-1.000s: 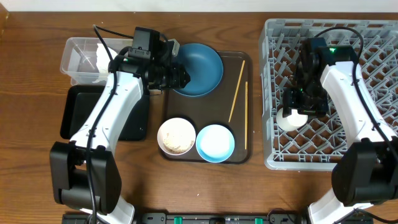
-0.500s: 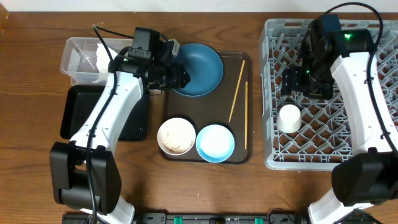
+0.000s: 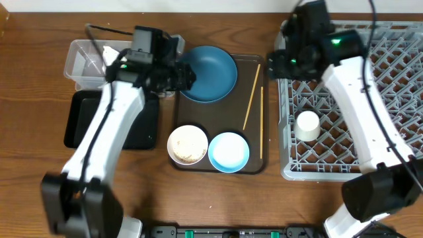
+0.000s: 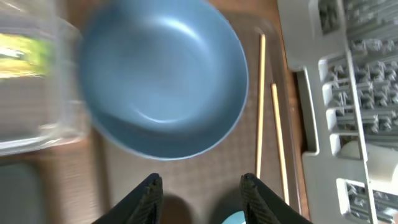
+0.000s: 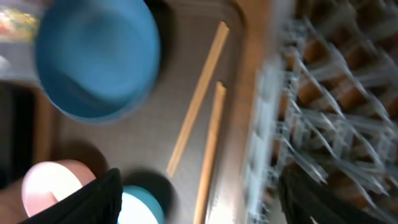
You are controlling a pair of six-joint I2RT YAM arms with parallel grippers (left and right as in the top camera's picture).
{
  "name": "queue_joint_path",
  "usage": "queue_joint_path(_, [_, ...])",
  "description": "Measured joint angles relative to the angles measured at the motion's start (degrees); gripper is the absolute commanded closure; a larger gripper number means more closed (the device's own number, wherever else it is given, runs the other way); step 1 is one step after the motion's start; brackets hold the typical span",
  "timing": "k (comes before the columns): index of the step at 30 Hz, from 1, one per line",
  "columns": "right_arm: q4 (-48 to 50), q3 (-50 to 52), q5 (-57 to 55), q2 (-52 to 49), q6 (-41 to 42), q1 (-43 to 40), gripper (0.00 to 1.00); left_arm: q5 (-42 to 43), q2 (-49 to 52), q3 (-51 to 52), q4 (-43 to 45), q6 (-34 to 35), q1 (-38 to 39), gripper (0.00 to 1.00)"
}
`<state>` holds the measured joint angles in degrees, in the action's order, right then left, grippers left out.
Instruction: Sort waste into correct bins and load items into the dishwasher rack
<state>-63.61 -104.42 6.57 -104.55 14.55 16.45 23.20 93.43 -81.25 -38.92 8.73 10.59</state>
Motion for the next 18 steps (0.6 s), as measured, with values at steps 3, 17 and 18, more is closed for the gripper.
queue_joint_path(3, [5.7,-0.5,-0.9,-3.1,2.8,2.5,0.37,-5.6,-5.0,-0.8,-2.8,0.6,-0.1,0.55])
queue_joint_path(17, [18.4,-0.5,-1.4,-22.6,12.4,9.2,0.58,-19.8,-10.0,-2.0,-9.5,4.9,-3.0,0.54])
queue_joint_path(18, [18.3,-0.5,-1.4,-23.2,12.6,9.3,0.62,-20.0,-10.0,-2.0,-9.5,5.0,-3.0,0.54])
